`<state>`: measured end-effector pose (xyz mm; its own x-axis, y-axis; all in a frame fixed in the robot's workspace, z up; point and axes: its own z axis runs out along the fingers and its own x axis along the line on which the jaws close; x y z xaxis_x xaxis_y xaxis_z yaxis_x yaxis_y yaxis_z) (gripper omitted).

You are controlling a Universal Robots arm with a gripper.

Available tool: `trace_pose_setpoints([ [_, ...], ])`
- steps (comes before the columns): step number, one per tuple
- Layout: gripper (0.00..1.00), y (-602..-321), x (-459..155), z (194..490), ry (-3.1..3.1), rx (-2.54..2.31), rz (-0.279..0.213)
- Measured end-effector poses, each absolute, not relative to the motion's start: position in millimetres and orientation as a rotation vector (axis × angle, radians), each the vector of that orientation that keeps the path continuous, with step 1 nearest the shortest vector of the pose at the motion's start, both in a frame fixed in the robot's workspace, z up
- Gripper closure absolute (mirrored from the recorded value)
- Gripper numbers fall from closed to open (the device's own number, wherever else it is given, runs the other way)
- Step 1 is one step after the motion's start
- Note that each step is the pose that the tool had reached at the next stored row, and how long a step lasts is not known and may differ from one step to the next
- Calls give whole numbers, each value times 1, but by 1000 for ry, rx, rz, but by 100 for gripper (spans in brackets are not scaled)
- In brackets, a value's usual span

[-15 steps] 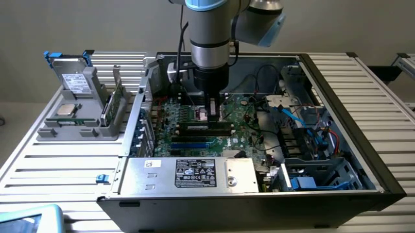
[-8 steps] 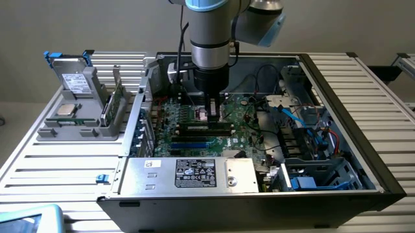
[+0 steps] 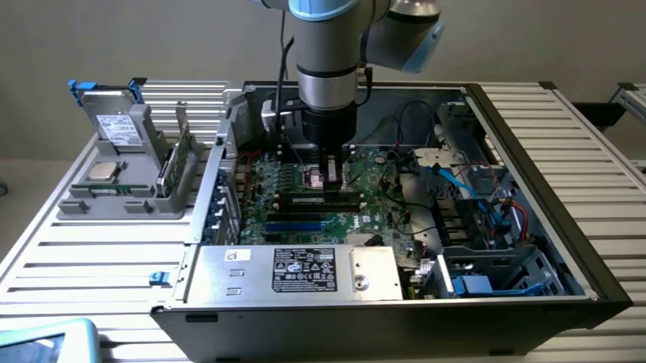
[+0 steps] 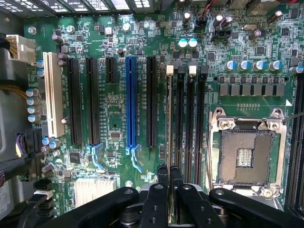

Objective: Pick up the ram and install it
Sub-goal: 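Insert the ram into the slot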

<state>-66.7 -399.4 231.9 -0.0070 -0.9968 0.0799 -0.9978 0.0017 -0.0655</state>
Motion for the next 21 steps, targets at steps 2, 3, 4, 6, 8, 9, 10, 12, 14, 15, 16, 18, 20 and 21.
trace_pose_setpoints([
  [2, 86, -399, -67, 231, -2216, 2206, 161],
  [3, 86, -399, -67, 231, -2216, 2206, 161],
  [4, 86, -398, -67, 231, -2216, 2206, 161],
  [6, 86, -398, -67, 230, -2216, 2206, 161],
  [8, 86, -398, -67, 230, -2216, 2206, 161],
  [9, 86, -398, -67, 230, -2216, 2206, 161],
  [10, 86, -398, -67, 229, -2216, 2206, 161],
  [12, 86, -398, -67, 229, -2216, 2206, 161],
  [14, 86, -398, -67, 229, -2216, 2206, 161],
  [15, 86, -398, -67, 229, -2216, 2206, 161],
  [16, 86, -398, -67, 229, -2216, 2206, 161],
  [18, 86, -398, -67, 229, -2216, 2206, 161],
  [20, 86, -399, -67, 231, -2216, 2207, 160],
  [21, 86, -399, -67, 231, -2217, 2207, 160],
])
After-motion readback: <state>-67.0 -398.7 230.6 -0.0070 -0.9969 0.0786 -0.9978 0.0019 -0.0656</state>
